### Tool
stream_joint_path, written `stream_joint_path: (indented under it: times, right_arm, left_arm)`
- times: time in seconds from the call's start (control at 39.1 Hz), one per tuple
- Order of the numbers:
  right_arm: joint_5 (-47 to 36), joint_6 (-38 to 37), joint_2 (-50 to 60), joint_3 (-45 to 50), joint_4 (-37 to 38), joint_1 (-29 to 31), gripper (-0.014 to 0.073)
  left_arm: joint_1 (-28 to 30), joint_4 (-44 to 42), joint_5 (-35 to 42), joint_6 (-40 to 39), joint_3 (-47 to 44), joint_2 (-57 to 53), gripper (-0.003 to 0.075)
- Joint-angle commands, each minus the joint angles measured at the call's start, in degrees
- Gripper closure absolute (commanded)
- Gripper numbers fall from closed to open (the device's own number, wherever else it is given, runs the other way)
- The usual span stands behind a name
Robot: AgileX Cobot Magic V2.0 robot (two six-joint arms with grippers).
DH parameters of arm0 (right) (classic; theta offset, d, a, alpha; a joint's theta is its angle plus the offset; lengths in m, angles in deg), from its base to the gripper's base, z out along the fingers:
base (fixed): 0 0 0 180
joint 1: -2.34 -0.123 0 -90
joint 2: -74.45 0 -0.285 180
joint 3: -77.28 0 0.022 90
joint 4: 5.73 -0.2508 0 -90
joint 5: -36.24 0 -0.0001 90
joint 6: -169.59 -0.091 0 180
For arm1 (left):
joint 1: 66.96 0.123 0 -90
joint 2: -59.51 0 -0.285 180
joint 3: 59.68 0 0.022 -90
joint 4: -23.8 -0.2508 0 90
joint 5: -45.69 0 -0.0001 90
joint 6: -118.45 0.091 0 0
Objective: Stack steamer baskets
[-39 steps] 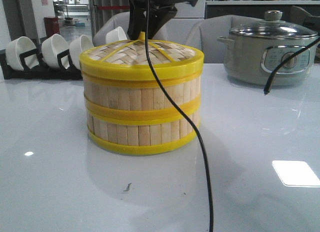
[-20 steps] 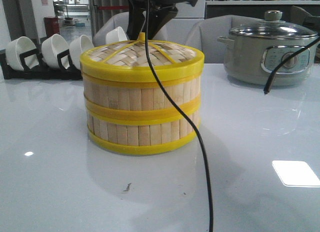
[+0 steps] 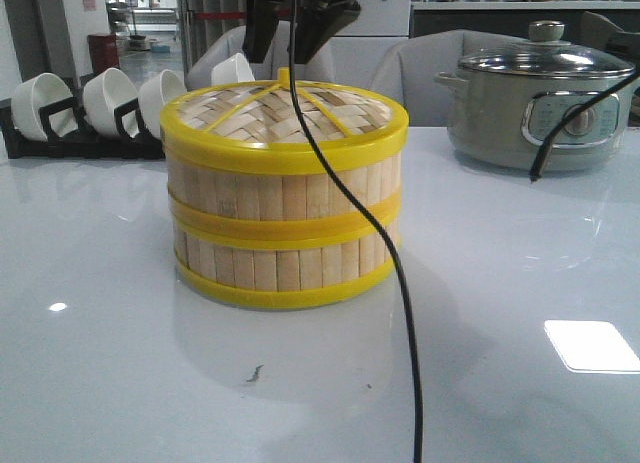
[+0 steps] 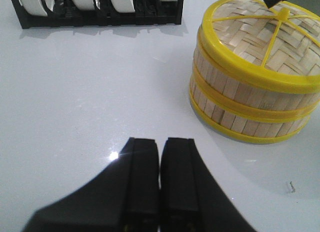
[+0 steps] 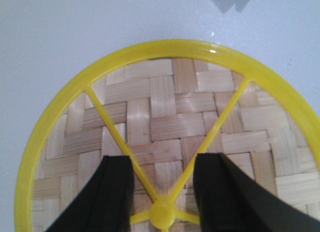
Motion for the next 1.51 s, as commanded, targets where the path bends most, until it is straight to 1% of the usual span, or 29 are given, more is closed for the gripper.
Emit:
stream_joint_path:
  times: [0.0,0.2,0.38,0.49,0.51,0.72,0.74,0.87,0.92,1.0,1.23,1.48]
  right_arm:
    - [-3.73,0.31,6.33,-2.06,1.18,0.74,0.0189]
    - [-3.82,0.31,11.73,-0.52,2.05,3.34,0.0189]
    - [-8.32,0.31,20.25,8.48,2.10,7.73,0.0189]
    - [-12.70,0.31,26.84,16.97,2.10,10.75,0.0189]
    - [-14.86,0.31,28.96,19.72,2.10,11.67,0.0189]
    - [-30.90,0.31,48.71,45.49,2.10,21.76,0.0189]
    - [-32.01,0.31,50.85,48.80,2.10,23.00,0.0189]
    - [-35.56,0.31,60.04,58.66,2.10,28.46,0.0189]
    - [-37.57,0.36,67.08,66.31,2.10,31.69,0.0189]
    - [-39.12,0.36,72.53,72.48,2.10,32.94,0.0189]
    - [-44.29,0.36,84.90,89.01,2.10,33.10,0.0189]
    - [-55.09,0.36,95.67,105.71,2.10,33.10,0.0189]
  left_arm:
    - [-0.01,0.65,5.10,-0.72,1.65,0.24,0.0635]
    - [-0.01,0.65,5.10,-0.72,1.65,0.24,0.0635]
    - [-0.01,0.65,5.10,-0.72,1.65,0.24,0.0635]
    - [-0.01,0.65,5.10,-0.72,1.65,0.24,0.0635]
    - [-0.01,0.65,5.10,-0.72,1.65,0.24,0.0635]
    - [-0.01,0.65,5.10,-0.72,1.65,0.24,0.0635]
    - [-0.01,0.65,5.10,-0.72,1.65,0.24,0.0635]
    - [-0.01,0.65,5.10,-0.72,1.65,0.24,0.0635]
    - [-0.01,0.65,5.10,-0.72,1.65,0.24,0.0635]
    - [-0.01,0.65,5.10,-0.72,1.65,0.24,0.0635]
    - [-0.01,0.65,5.10,-0.72,1.65,0.24,0.0635]
    - [-0.01,0.65,5.10,-0.72,1.65,0.24,0.0635]
